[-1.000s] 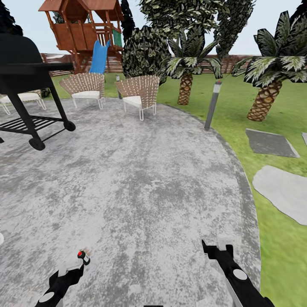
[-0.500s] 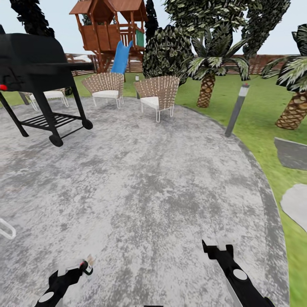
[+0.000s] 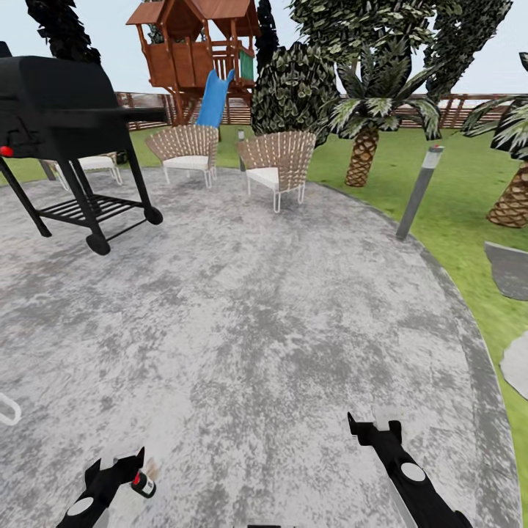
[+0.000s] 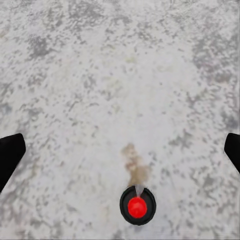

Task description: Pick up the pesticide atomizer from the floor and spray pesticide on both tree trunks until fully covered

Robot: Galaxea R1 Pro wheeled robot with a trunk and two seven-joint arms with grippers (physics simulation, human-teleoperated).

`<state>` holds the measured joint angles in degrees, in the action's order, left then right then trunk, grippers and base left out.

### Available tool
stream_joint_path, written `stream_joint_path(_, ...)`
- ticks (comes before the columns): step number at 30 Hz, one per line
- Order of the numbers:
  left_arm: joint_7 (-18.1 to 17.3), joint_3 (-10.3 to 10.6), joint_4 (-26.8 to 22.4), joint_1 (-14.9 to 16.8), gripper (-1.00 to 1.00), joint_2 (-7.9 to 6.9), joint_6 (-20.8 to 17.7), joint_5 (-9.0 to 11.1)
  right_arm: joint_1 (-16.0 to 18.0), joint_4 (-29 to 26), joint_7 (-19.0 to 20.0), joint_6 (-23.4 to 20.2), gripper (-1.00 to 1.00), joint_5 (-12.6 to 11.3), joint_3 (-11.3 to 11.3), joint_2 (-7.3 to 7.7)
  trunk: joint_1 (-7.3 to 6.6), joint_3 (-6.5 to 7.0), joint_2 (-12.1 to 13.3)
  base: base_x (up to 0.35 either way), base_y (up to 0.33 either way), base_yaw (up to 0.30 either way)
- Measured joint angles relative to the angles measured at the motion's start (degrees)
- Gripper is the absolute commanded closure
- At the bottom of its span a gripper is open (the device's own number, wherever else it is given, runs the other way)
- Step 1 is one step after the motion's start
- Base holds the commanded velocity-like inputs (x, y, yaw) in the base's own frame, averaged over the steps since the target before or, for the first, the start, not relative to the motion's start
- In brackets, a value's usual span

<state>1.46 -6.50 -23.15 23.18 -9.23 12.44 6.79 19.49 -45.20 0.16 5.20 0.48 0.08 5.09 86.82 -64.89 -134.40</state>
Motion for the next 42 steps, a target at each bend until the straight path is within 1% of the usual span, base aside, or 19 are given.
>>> stream_joint_path(13,-0.08,0.08,-0.35,-0.07,-1.00,-0.12,-0.07,0.00,0.00,0.00,-0.07,0.00,-1.00,0.00,0.00,0.00,0.03,0.00,0.00,0.033,0.000,0.000)
stream_joint_path(22,-0.18,-0.13,-0.20,-0.17,-1.00,-0.07,-0.02,0.00,0.00,-0.06,-0.08,0.00,-1.00,0.00,-0.25,0.01,2.00,-1.68,-3.59,0.000,0.000,0.000)
stream_joint_path(35,-0.25,-0.16,-0.10,-0.18,-1.00,0.02,0.25,0.00,0.00,-0.08,-0.08,0.00,-1.00,0.00,-0.32,0.01,4.86,-5.12,-8.81,0.000,0.000,0.000)
stream_joint_path(42,-0.26,-0.08,0.14,-0.20,-1.00,0.02,0.30,0.00,0.00,-0.09,-0.08,0.00,-1.00,0.00,-0.32,0.01,5.05,-7.30,-8.91,0.000,0.000,0.000)
